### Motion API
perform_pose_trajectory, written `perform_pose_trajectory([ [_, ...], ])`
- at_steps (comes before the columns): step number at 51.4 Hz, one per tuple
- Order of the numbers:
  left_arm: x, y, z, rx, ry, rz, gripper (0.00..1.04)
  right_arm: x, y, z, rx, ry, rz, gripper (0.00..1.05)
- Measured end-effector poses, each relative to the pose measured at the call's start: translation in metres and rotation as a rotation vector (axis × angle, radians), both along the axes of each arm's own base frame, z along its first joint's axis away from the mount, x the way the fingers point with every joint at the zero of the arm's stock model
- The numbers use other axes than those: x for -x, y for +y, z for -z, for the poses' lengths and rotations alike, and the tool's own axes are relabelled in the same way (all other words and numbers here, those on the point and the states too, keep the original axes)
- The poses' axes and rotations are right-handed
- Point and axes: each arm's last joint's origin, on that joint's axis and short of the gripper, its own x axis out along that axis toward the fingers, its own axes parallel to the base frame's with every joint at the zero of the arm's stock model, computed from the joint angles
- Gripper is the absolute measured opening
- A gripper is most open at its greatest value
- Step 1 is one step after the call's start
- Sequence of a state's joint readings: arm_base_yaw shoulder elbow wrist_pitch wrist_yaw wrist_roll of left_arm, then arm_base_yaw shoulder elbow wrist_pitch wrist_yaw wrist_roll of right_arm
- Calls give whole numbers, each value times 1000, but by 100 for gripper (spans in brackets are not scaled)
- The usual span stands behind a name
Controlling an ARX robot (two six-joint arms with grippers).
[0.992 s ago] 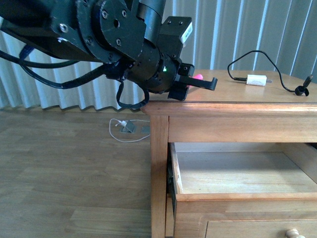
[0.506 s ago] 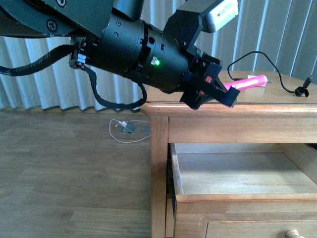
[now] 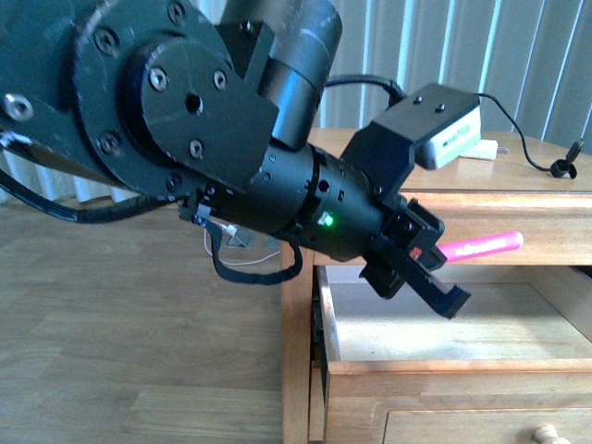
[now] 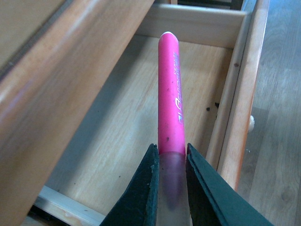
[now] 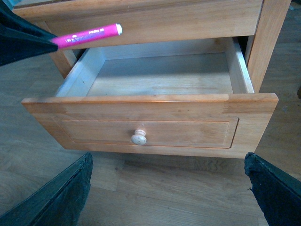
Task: Place pink marker in drawer with both arms
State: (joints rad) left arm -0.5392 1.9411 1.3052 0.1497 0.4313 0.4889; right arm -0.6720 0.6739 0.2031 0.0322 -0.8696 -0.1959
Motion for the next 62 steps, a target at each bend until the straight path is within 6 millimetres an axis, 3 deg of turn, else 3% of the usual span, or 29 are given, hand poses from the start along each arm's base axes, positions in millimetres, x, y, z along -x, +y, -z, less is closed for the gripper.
perform_pose_trajectory([
  [26,-25,-10,46,5,59,-88,15,0,0,0,0,0,0,96],
  [43,-28,-9,43,29,32,-165,64,0,0,0,0,0,0,96],
  [55,-23,12,8,132,-27,-350,99,0,0,0,0,0,0,96],
  [58,-17,17,2,146,-29,-378,100,0,0,0,0,0,0,96],
  [62,-1,34,-24,203,-112,-461,99,0,0,0,0,0,-1,96],
])
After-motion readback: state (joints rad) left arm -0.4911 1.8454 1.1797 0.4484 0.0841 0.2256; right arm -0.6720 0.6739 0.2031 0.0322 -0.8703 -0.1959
